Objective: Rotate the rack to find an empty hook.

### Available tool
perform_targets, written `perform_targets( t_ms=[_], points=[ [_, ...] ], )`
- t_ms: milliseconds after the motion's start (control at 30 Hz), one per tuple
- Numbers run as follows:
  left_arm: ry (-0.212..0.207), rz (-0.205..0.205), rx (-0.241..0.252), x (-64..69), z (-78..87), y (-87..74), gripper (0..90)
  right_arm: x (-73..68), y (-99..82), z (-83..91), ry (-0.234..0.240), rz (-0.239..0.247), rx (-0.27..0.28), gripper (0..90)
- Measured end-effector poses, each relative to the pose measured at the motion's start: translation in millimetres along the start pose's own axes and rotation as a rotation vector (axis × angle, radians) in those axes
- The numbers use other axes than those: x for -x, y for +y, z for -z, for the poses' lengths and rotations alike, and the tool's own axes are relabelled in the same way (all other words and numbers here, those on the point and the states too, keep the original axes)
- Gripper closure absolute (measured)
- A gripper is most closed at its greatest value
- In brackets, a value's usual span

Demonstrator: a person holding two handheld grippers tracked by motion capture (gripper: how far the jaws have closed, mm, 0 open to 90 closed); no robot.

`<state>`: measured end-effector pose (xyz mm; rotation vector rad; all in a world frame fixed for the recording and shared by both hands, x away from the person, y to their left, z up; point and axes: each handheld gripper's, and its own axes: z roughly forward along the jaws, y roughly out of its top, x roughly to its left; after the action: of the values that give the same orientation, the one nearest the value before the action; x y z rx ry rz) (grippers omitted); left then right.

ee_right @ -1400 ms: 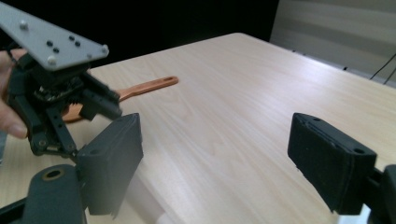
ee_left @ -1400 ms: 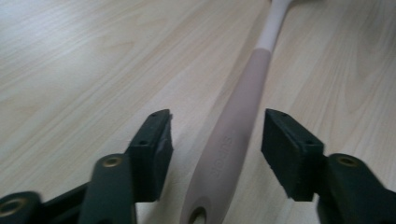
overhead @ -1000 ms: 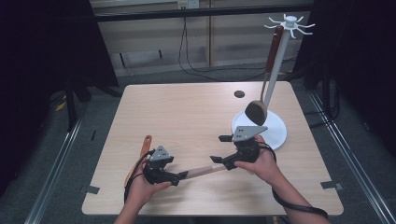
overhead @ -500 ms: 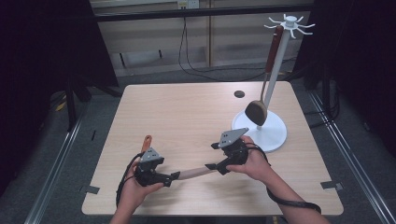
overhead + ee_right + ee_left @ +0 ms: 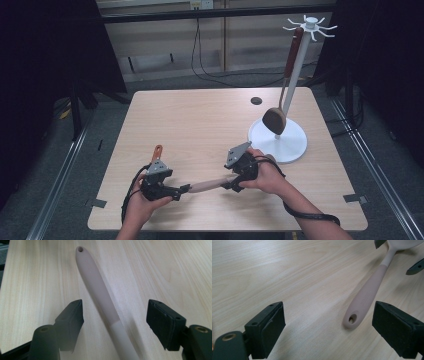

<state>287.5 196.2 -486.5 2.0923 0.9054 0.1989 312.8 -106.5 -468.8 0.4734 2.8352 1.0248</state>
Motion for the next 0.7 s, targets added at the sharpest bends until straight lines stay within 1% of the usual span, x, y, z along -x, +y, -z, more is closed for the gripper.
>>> perform_targets(
  t_ms=[100, 133, 167, 200, 233, 267, 333, 400, 467, 500, 533, 567, 633, 700],
  points=[
    [0.005, -0.007, -0.004, -0.6, 0.2, -0.6, 10.9, 0.3, -0.1, -1.4, 0.001, 0.000, -0.016, 31.1],
    [0.008, -0.003, -0.005, -0.6, 0.5, -1.0, 10.9, 0.7, 0.1, -1.8, -0.002, 0.005, -0.021, 31.5],
    [0.007, 0.000, -0.003, -0.7, 0.8, -1.3, 10.8, 1.3, 0.1, -2.4, 0.005, 0.005, -0.020, 31.9],
    [0.003, 0.003, -0.003, -0.9, 1.2, -1.5, 10.7, 1.4, 0.1, -3.1, 0.006, -0.004, -0.023, 32.1],
    [0.003, 0.002, -0.001, -1.1, 1.6, -1.7, 10.6, 1.4, 0.2, -3.5, 0.001, -0.003, -0.034, 33.0],
    [0.004, 0.002, 0.000, -1.1, 1.9, -1.8, 10.5, 2.1, 0.3, -4.3, -0.007, 0.009, -0.039, 33.4],
    [0.010, 0.003, -0.002, -0.7, 2.6, -1.9, 10.1, 2.3, 0.0, -6.1, 0.003, 0.013, -0.041, 34.8],
    [0.008, 0.006, -0.003, -0.3, 2.8, -2.1, 9.4, 1.5, 0.2, -7.9, -0.003, 0.015, -0.054, 35.8],
    [0.009, 0.008, -0.003, 0.0, 3.2, -2.4, 9.1, 1.4, 0.8, -10.6, -0.008, 0.034, -0.063, 37.4],
    [0.012, 0.002, -0.005, -0.6, 3.8, -2.4, 9.1, 0.7, 0.9, -11.9, -0.009, 0.033, -0.078, 38.2],
    [0.012, 0.005, -0.003, -0.6, 4.3, -2.5, 9.1, 1.7, 1.0, -13.3, -0.007, 0.050, -0.089, 38.8],
    [0.011, 0.007, -0.002, -0.9, 4.7, -2.6, 9.1, 1.1, 0.8, -15.2, -0.021, 0.054, -0.097, 40.0],
    [0.016, 0.006, -0.001, -1.0, 4.8, -3.1, 9.1, 2.6, 0.6, -17.1, -0.010, 0.056, -0.110, 42.9],
    [0.015, 0.012, -0.003, -0.8, 4.4, -3.6, 9.0, 2.0, -0.1, -20.3, -0.014, 0.050, -0.131, 44.4]
  ],
)
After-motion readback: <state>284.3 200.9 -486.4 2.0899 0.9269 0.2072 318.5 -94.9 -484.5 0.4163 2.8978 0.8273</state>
